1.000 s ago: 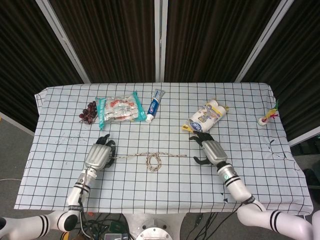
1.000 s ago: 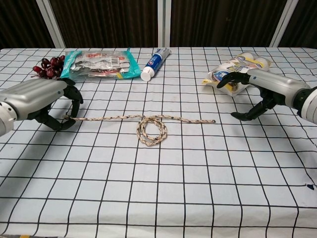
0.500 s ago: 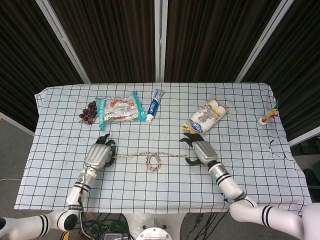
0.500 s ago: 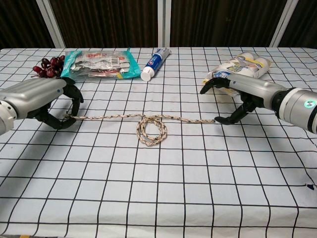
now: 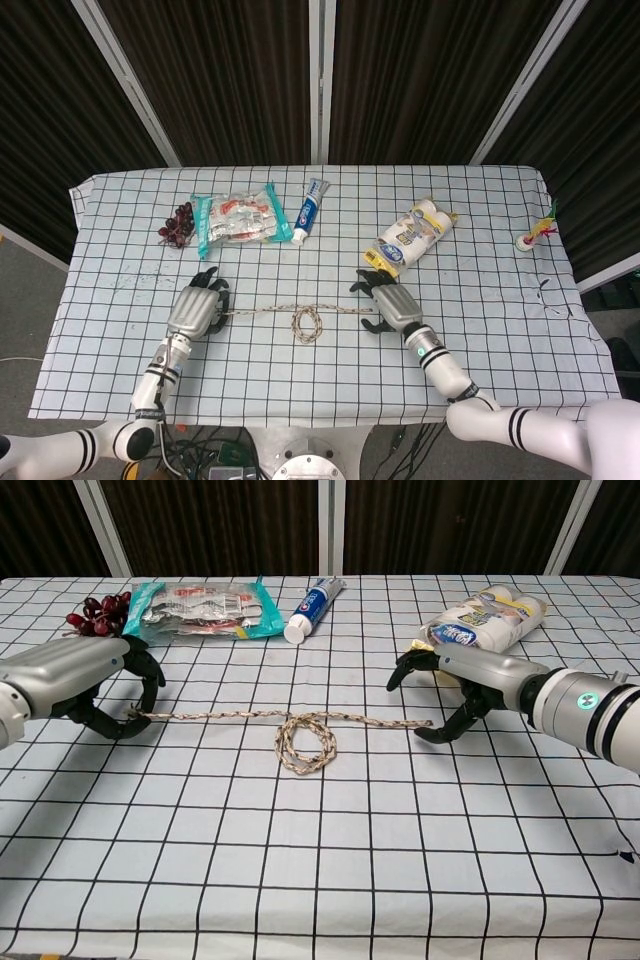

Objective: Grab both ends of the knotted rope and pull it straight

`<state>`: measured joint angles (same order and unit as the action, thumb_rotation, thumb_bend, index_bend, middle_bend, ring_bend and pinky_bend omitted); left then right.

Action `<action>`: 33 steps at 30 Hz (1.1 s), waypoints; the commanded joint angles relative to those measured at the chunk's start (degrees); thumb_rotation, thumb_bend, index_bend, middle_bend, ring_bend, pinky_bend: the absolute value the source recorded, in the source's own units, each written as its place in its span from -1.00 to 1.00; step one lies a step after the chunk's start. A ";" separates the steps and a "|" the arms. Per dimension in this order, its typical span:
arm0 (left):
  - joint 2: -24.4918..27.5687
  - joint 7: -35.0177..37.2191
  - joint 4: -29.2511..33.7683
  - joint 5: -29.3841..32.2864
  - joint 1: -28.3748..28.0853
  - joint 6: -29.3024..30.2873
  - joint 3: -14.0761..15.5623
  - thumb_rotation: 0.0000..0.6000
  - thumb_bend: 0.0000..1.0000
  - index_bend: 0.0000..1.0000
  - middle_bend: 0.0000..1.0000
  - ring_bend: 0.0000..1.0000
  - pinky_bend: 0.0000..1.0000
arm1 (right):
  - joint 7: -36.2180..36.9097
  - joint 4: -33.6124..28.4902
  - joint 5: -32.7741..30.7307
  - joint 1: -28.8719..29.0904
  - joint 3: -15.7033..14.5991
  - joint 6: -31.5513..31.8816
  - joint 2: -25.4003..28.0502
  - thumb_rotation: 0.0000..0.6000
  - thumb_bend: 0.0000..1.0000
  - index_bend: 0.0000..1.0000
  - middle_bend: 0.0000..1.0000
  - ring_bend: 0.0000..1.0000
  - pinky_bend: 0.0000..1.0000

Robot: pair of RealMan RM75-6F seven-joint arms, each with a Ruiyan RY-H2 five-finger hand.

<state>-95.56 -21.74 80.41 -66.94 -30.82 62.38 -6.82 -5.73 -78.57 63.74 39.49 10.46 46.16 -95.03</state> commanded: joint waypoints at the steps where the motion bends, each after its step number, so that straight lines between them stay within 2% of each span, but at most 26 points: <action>1: 0.00 0.07 -0.02 -0.03 -0.01 0.02 -0.03 1.00 -0.28 0.27 -0.47 -0.92 -0.72 | -0.37 0.48 -0.36 0.22 -0.06 0.17 -0.57 1.00 -0.41 -0.48 -0.91 -1.00 -1.00; 24: 0.20 0.12 -0.10 0.64 0.29 -0.25 0.17 1.00 -0.28 0.28 -0.47 -0.92 -0.72 | -1.09 3.58 -0.79 0.26 -0.40 2.21 -3.56 1.00 -0.40 -0.16 -0.88 -1.00 -1.00; 33: 0.26 0.16 -0.16 0.62 0.28 -0.29 0.19 1.00 -0.28 0.28 -0.47 -0.92 -0.72 | -0.40 4.23 -0.58 0.14 -0.21 2.39 -3.91 1.00 -0.39 -0.10 -0.86 -1.00 -1.00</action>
<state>-95.30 -21.58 80.25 -66.32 -30.54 62.09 -6.63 -6.16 -74.36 63.16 39.64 10.24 48.56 -98.92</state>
